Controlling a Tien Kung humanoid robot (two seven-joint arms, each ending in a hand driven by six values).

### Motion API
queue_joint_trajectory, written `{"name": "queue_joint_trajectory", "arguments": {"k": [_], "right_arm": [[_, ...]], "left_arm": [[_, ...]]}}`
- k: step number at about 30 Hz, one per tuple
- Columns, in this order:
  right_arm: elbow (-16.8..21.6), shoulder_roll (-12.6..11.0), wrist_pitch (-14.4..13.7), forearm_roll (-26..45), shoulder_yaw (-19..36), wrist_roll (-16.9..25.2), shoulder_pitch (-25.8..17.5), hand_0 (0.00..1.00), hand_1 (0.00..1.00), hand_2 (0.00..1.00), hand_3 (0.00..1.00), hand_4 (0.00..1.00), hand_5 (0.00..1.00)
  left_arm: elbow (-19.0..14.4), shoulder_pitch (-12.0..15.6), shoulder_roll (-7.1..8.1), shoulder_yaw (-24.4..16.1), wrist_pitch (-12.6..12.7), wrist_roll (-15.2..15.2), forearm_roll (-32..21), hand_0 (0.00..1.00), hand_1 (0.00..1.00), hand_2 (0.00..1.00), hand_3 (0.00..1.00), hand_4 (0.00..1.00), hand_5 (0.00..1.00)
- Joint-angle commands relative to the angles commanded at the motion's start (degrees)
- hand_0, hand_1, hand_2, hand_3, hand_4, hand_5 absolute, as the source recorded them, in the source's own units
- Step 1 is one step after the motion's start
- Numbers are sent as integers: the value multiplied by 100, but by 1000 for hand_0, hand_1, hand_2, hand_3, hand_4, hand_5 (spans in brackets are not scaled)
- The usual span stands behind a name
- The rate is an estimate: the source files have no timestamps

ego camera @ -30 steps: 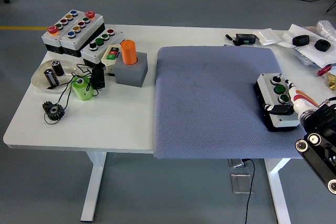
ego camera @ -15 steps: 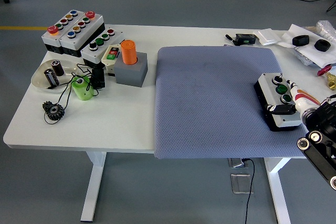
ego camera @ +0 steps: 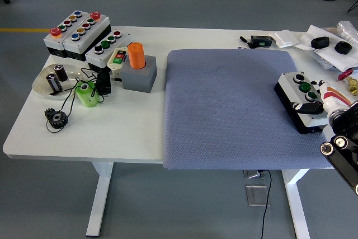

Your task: Pick up the button,place it on the desk,press the button,press the button

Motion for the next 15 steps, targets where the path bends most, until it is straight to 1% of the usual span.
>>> {"name": "queue_joint_trajectory", "arguments": {"k": [1,2,5,6,7,12,13,14,15], "right_arm": [[-21,-36,89,25,-40,13,26,171,237,371,502,574,2],[-42,-74,154,52,-87,31,54,107,193,351,489,550,2],[-86,-138,189,61,-176,65,111,107,193,351,489,550,2],[-102,-159,182,37,-204,71,137,107,193,351,489,550,2],[-110,-169,178,23,-217,74,150,63,163,334,485,538,2],[-208,-250,153,-90,-367,188,279,63,163,334,485,538,2],[-244,-270,113,-103,-405,244,304,63,163,334,485,538,2],[-271,-282,74,-141,-425,285,316,2,79,282,418,529,2],[-298,-292,27,-201,-440,325,324,2,79,282,418,529,2]], "left_arm": [[0,-1,0,5,-1,-2,-8,690,741,755,599,423,998],[0,-3,0,11,-2,-4,-18,690,741,755,598,423,998],[1,-4,0,20,-5,-9,-37,690,741,755,598,423,998],[1,-5,-1,17,-4,-9,-36,690,741,755,598,423,998],[1,-5,-2,15,-4,-9,-36,690,741,755,598,423,998],[-1,-7,-1,18,-7,-12,-40,690,742,756,598,423,998],[-1,-10,-1,13,-5,-11,-34,690,742,756,598,423,998],[-2,-12,0,14,-6,-11,-35,690,742,756,598,423,998],[-2,-14,2,20,-7,-12,-40,690,742,756,598,423,998]]}}
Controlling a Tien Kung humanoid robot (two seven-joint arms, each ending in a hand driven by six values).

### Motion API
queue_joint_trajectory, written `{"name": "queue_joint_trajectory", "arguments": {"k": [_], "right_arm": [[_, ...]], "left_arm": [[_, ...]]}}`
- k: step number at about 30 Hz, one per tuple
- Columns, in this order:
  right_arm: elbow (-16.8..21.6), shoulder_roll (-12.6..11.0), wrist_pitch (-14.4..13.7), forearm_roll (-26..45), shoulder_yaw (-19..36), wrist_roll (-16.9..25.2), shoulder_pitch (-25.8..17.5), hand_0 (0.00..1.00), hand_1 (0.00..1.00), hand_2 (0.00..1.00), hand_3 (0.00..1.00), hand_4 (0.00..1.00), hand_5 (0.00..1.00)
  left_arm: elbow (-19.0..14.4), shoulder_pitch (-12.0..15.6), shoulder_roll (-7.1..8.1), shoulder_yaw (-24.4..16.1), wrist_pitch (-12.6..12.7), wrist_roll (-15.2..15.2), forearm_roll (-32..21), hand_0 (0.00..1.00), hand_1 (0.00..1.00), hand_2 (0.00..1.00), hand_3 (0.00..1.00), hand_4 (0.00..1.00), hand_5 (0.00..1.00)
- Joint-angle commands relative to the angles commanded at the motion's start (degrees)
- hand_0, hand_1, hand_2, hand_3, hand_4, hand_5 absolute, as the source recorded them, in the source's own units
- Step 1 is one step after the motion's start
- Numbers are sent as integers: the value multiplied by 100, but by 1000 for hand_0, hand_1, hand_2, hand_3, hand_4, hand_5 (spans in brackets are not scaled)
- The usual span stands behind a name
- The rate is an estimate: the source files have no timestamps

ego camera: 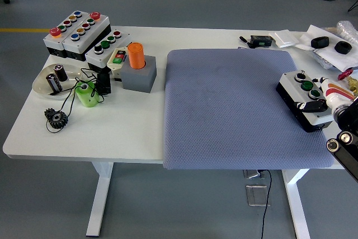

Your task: Pick up the button,place it on the desk,press the button,press the button

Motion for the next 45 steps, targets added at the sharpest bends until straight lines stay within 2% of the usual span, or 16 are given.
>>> {"name": "queue_joint_trajectory", "arguments": {"k": [4,5,10,11,18,21,30,38,45], "right_arm": [[-65,-33,-235,-183,-39,224,-11,2,79,282,418,529,2],[-75,-44,-282,-189,-52,309,-17,2,2,194,326,518,2],[-116,-93,-494,-73,-119,762,-33,2,2,194,326,518,2],[-122,-101,-520,-52,-129,836,-34,2,2,122,295,476,2],[-76,-314,-786,301,-269,1576,-14,2,2,120,291,462,10],[-6,-445,-794,500,-369,1938,32,2,2,120,291,462,10],[371,-863,-544,1112,-927,3256,387,2,2,109,271,429,30],[205,-1015,-459,1173,-1582,4218,714,2,2,103,261,400,37],[186,-1137,-413,867,-2202,4768,957,2,2,102,267,397,21]], "left_arm": [[1,-6,0,11,-1,-3,-23,690,742,756,598,423,998],[1,-7,0,13,-2,-3,-27,690,742,756,597,423,998],[3,-11,-7,-3,0,8,-10,690,742,756,597,423,998],[3,-11,-7,-7,1,10,-6,690,742,756,596,422,998],[6,-5,-14,-26,4,20,24,691,742,756,596,423,998],[7,-3,-15,-39,5,24,43,691,742,756,596,423,998],[12,16,-17,-114,19,54,146,691,742,756,595,424,998],[13,49,-32,-195,33,87,250,691,742,756,595,423,998],[14,68,-36,-240,36,102,315,691,743,757,596,423,998]]}}
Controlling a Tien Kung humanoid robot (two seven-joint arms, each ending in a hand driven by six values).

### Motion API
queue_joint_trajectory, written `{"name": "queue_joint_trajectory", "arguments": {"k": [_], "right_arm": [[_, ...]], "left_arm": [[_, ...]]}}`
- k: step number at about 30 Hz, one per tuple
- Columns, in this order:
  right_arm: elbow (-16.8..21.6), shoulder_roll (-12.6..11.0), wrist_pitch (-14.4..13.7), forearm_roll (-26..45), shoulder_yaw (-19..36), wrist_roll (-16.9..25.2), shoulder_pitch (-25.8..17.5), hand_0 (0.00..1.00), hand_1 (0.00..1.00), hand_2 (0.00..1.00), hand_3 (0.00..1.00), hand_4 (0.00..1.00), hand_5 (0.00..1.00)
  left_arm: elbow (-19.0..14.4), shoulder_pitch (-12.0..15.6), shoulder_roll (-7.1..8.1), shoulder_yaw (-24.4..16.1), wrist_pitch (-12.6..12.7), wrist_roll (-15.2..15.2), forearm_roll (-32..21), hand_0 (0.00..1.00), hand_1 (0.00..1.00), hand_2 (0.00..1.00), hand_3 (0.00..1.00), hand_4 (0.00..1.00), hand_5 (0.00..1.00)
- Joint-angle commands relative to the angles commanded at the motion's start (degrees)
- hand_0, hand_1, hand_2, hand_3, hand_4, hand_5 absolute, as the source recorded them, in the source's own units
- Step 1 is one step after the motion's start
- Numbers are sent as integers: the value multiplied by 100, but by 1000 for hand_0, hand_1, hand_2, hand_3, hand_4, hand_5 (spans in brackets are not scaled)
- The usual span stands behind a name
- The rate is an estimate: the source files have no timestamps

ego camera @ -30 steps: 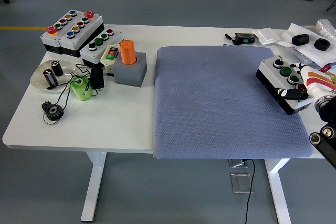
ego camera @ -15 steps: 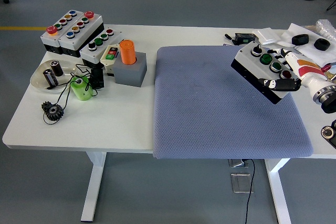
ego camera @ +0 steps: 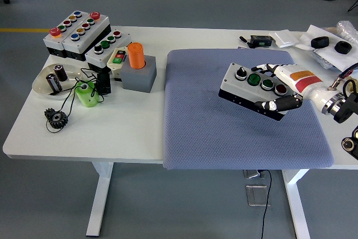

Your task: Pick up the button,place it on the desk,press the button,press the button

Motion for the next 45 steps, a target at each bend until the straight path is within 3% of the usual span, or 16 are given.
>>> {"name": "queue_joint_trajectory", "arguments": {"k": [6,16,22,29,31,32,37,38,43,44,45], "right_arm": [[18,-156,-118,50,-407,428,119,2,2,101,265,395,31],[-160,-202,-938,499,-1088,1281,390,2,2,100,257,373,54],[-259,-145,-1106,534,-1533,1497,617,2,2,101,256,374,60],[-474,20,-1034,463,-2013,1455,923,2,2,104,261,377,58],[-504,40,-1029,461,-2062,1450,954,2,2,104,261,377,58],[-614,104,-1022,382,-2127,1407,1010,2,2,139,310,379,66],[-808,201,-968,149,-2185,1327,1104,2,2,139,310,379,66],[-828,209,-952,97,-2204,1316,1122,73,36,233,370,383,67],[-937,230,-664,-307,-2226,1135,1173,73,36,233,370,383,67],[-943,225,-554,-392,-2214,1067,1177,298,275,407,486,401,51],[-945,223,-510,-421,-2209,1044,1178,298,275,407,486,401,51]], "left_arm": [[-3,-7,6,94,-13,-39,-132,691,742,757,596,422,998],[-4,-46,-2,150,-18,-55,-241,691,742,757,595,422,998],[-5,-55,-10,146,-18,-53,-249,691,742,757,596,423,998],[-11,-68,-11,164,-18,-62,-282,691,742,757,598,422,998],[-12,-70,-9,170,-19,-65,-291,691,742,757,598,422,998],[-10,-80,-6,181,-20,-69,-310,691,743,757,598,424,998],[-12,-98,2,217,-23,-82,-362,691,743,757,598,424,998],[-11,-101,2,218,-23,-83,-365,691,743,757,597,424,998],[-11,-111,7,237,-23,-88,-388,691,743,757,597,424,998],[-10,-111,9,237,-23,-88,-386,691,743,757,597,424,998],[-10,-111,9,237,-23,-87,-385,691,743,757,597,424,998]]}}
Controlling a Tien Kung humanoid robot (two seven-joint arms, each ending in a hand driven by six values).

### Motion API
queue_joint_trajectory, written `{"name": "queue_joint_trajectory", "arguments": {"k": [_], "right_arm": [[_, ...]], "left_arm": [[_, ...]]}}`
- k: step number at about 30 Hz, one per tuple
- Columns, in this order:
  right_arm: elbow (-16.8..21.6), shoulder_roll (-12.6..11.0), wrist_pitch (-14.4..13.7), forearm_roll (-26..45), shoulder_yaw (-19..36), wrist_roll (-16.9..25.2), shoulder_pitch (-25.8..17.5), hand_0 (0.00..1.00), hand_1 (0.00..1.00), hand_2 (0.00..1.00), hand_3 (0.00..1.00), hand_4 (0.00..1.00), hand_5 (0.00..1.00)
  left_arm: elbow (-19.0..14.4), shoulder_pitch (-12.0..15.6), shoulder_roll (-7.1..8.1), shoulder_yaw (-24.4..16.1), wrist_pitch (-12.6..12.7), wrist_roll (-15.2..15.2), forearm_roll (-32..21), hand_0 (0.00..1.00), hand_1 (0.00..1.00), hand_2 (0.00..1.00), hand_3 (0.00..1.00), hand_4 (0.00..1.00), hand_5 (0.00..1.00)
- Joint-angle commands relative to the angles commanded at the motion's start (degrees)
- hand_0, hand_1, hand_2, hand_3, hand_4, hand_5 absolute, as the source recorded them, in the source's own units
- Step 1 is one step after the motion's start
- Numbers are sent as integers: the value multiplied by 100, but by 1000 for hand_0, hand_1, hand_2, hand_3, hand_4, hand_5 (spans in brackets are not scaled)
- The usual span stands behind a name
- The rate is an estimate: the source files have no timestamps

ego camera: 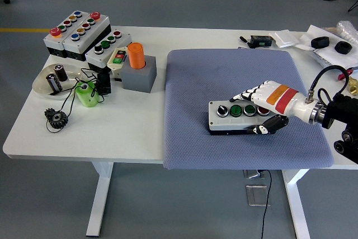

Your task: Pick up the button,place it on the desk,press the button,press the button

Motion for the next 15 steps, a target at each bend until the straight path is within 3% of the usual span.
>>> {"name": "queue_joint_trajectory", "arguments": {"k": [4,5,10,11,15], "right_arm": [[-9,-23,163,-125,64,-102,-16,298,275,407,486,401,51],[-7,-36,193,-147,89,-124,-26,424,437,523,590,469,37],[-22,-100,259,-225,196,-192,-72,424,437,523,590,469,37],[-11,-118,303,-227,219,-216,-81,557,554,608,694,531,45],[66,-210,488,-252,327,-328,-136,557,554,608,694,531,45]], "left_arm": [[3,-2,-3,-15,4,5,14,691,743,757,597,424,998],[3,1,-5,-14,4,1,4,691,743,757,597,424,998],[4,10,-5,-33,8,10,38,691,743,757,597,424,998],[6,11,-7,-47,11,16,57,691,743,757,596,425,998],[7,24,-8,-74,15,26,91,691,743,757,596,425,998]]}}
